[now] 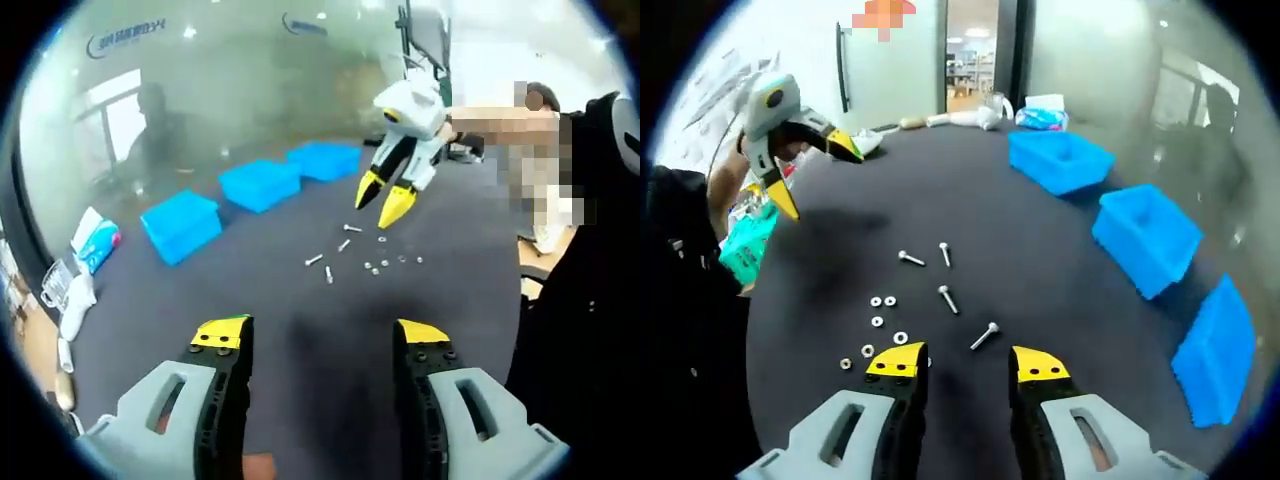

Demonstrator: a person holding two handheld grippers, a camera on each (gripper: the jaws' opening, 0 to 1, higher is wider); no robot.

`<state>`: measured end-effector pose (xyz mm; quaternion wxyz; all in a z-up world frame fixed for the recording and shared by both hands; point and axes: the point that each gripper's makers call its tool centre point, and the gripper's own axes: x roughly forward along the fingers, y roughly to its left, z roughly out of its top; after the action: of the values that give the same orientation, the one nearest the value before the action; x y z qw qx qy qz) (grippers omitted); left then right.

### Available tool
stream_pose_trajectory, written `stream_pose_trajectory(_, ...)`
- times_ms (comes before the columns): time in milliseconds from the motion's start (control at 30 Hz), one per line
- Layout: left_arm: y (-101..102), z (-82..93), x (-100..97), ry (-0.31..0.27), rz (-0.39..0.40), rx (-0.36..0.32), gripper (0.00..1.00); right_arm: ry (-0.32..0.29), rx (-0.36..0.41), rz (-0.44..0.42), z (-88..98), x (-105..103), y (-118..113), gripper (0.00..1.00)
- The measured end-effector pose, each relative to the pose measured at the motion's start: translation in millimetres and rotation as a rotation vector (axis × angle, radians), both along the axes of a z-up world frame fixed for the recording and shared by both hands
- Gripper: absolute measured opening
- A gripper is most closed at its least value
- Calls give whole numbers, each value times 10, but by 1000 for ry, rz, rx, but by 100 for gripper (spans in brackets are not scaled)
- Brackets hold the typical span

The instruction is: Sort the screws, nuts, and washers into the corresponding bins

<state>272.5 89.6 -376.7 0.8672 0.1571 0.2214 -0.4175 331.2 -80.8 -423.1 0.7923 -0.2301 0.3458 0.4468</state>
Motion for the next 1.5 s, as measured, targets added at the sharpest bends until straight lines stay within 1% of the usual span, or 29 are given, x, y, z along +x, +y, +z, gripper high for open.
stream_pose_trajectory(133,-3,-2,-22,-1,-6,3,54,25,-18,-3,-64,66,21,26)
stream_pose_trajectory(233,15,-1,-44,-3,-5,2,54,30,-28,-8,-79,101,30,23)
stream_pose_trajectory(300,25,-1,-57,-5,-3,0,54,46,-24,-17,-83,116,41,20)
stream_pose_trajectory(433,39,-10,-74,-6,-2,-3,54,47,-37,-18,-118,147,56,16)
stream_pose_trajectory(533,46,-19,-85,-5,-1,-4,54,59,-47,-16,-157,141,74,15)
stream_pose_trajectory(800,65,-29,-90,-4,-2,-7,54,36,-64,-11,-176,177,78,8)
stream_pose_trajectory(967,72,-33,-106,-3,1,-15,54,29,-71,1,-178,158,91,2)
stream_pose_trajectory(1200,75,-38,-125,-5,1,-13,54,25,-78,4,-172,167,84,1)
stream_pose_trajectory(1267,93,-26,-96,-6,2,-14,54,24,-78,6,-170,166,83,1)
stream_pose_trajectory(1500,116,-16,-96,-9,9,-20,54,32,-51,-1,-127,114,88,1)
